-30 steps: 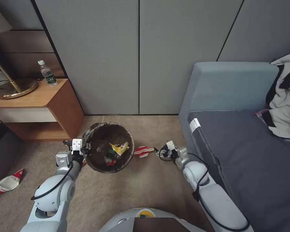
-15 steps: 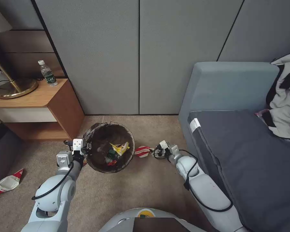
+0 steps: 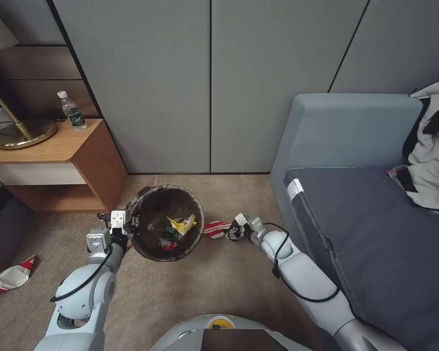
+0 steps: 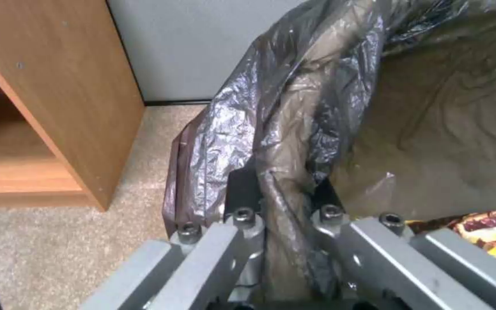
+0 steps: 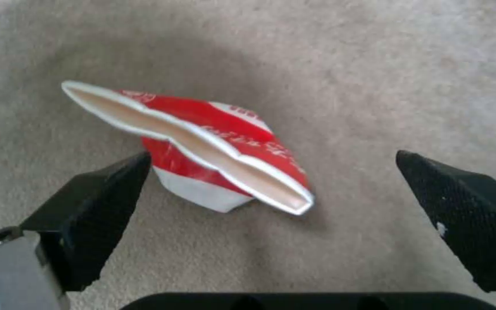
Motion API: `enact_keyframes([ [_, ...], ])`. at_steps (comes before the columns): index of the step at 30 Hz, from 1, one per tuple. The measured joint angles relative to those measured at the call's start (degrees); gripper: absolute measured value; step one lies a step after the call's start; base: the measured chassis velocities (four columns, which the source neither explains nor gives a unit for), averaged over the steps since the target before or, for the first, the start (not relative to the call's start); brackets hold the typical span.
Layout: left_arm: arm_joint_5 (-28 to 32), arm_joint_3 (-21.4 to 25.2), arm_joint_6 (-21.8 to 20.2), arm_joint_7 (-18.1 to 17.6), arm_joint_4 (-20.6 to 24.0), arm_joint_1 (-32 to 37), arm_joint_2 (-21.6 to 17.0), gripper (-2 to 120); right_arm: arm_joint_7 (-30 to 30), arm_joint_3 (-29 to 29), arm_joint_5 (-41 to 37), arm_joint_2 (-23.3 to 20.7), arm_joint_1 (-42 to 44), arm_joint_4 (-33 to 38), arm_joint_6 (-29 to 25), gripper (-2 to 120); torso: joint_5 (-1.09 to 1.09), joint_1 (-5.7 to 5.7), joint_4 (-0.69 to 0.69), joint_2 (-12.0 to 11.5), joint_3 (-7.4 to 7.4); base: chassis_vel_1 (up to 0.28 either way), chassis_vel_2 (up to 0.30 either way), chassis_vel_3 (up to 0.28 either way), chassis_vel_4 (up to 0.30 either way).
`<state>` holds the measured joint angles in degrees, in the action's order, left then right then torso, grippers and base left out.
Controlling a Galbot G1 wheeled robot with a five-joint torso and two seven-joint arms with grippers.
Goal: Pick up the trash bin, then pick up the garbage from the floor and place it into the trash bin.
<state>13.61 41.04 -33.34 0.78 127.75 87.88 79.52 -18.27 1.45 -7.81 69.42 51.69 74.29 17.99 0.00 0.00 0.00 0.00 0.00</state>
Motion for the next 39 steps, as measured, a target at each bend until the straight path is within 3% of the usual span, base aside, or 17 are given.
enact_keyframes([
  [21,-0.9,0.1,0.0,0.0,-1.0,-0.5,1.1,3,-3.8,-7.7,1.5,2.5,-9.7,-14.1,-5.4,100,0.00,0.00,0.00,0.0,0.00,0.000,0.000,0.000,0.000],
  [39,-0.7,0.0,0.3,0.0,-2.3,-1.2,1.5,3,-5.2,-9.7,2.3,4.8,-11.7,-20.9,-7.5,98,0.00,0.00,0.00,0.0,0.00,0.000,0.000,0.000,0.000],
])
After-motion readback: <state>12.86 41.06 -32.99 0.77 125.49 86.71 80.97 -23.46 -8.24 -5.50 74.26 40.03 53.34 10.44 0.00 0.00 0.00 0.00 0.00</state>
